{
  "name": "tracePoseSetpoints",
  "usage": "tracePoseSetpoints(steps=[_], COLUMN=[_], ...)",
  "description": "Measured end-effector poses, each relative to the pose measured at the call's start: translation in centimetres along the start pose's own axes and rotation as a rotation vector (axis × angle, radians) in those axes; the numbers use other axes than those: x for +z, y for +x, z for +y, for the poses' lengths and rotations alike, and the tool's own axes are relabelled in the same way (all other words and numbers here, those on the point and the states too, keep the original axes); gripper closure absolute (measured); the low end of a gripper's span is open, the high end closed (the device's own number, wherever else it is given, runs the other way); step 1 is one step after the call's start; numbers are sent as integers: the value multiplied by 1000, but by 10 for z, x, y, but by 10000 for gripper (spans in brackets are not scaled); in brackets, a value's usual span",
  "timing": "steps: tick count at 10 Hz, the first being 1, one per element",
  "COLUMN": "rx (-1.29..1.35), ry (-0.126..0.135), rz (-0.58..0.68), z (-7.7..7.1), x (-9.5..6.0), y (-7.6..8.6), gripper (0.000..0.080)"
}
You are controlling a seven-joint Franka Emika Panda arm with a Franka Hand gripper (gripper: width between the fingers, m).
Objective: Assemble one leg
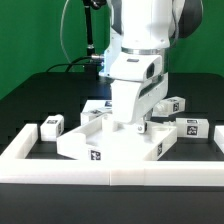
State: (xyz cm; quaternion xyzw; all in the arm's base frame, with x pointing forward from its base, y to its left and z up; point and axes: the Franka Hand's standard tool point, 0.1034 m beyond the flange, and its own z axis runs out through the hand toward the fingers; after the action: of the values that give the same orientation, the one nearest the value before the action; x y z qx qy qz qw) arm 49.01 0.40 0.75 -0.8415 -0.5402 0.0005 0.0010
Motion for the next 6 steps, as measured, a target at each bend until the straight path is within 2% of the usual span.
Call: tracePoseSetpoints(steps=[1,2,6], rx=[-91,-124,-123], ry=[-3,9,10], rz=[-5,-15,-16], z=[0,0,0], x=[0,0,0], y=[2,4,3], gripper=[739,739,742])
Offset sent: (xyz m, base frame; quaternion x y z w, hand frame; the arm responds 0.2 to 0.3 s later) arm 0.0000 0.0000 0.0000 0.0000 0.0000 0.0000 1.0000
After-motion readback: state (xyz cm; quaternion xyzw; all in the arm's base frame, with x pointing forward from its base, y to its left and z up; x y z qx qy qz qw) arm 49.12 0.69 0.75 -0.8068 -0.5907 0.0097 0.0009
